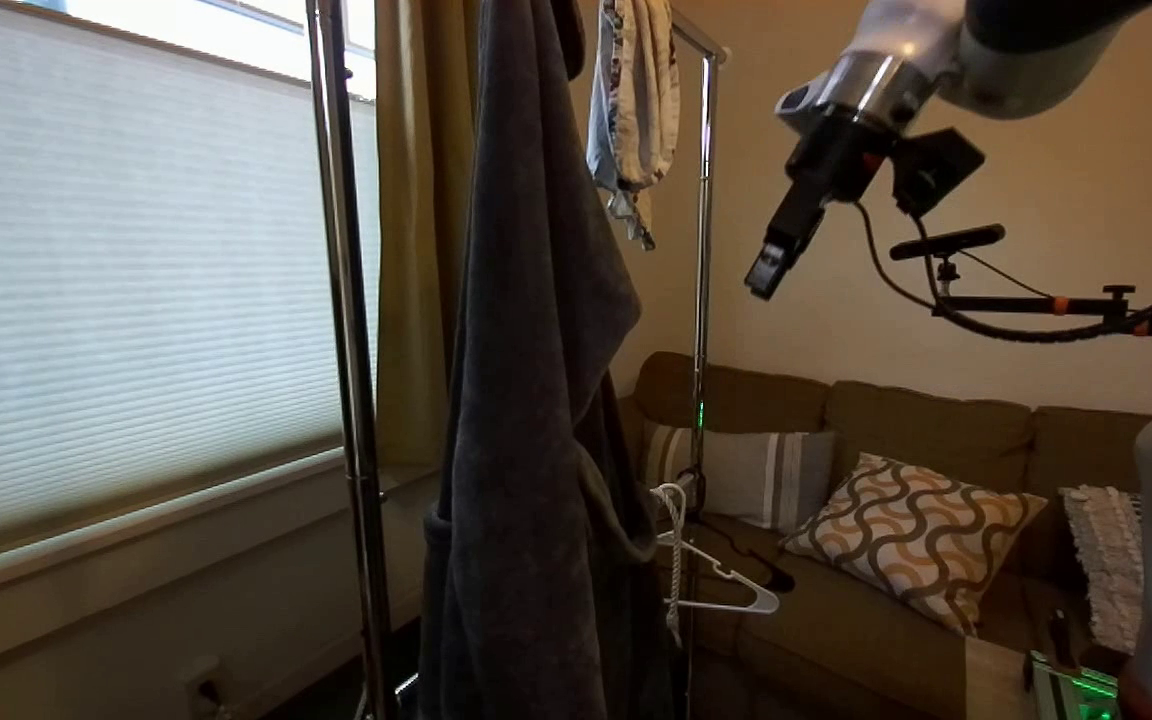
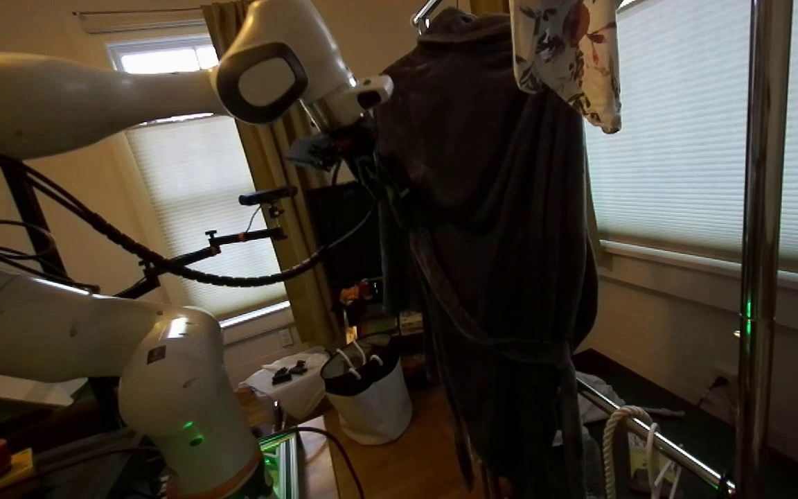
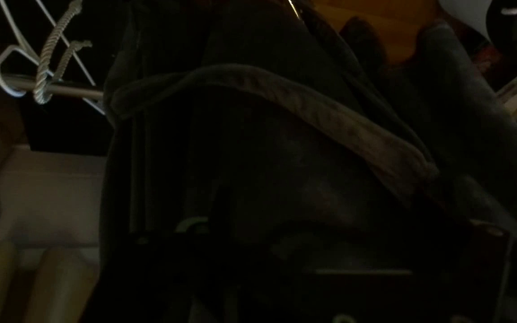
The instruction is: Move the robe from the top to the bottom of the clothing rack
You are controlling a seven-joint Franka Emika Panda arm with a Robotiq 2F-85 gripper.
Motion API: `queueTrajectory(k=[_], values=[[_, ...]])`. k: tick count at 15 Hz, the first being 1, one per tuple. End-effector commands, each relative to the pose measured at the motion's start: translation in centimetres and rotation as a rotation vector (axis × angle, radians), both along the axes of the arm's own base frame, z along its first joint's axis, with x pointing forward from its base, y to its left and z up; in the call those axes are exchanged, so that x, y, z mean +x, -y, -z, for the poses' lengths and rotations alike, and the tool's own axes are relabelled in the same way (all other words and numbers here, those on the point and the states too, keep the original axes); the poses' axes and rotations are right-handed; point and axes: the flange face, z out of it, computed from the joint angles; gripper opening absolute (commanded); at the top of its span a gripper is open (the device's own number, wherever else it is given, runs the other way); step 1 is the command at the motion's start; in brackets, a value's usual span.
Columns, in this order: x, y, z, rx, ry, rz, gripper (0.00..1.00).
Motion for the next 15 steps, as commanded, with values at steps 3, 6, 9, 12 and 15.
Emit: queueTrajectory(k=[3,6,9,12,15], values=[[-1.8,0.9,-4.5,0.012,0.078,0.012,1.0],[-1.8,0.9,-4.5,0.012,0.079,0.012,1.0],[-1.6,0.9,-4.3,0.011,0.072,0.012,1.0],[-1.6,0.9,-4.3,0.011,0.072,0.012,1.0],[-1.6,0.9,-4.3,0.011,0.072,0.012,1.0]])
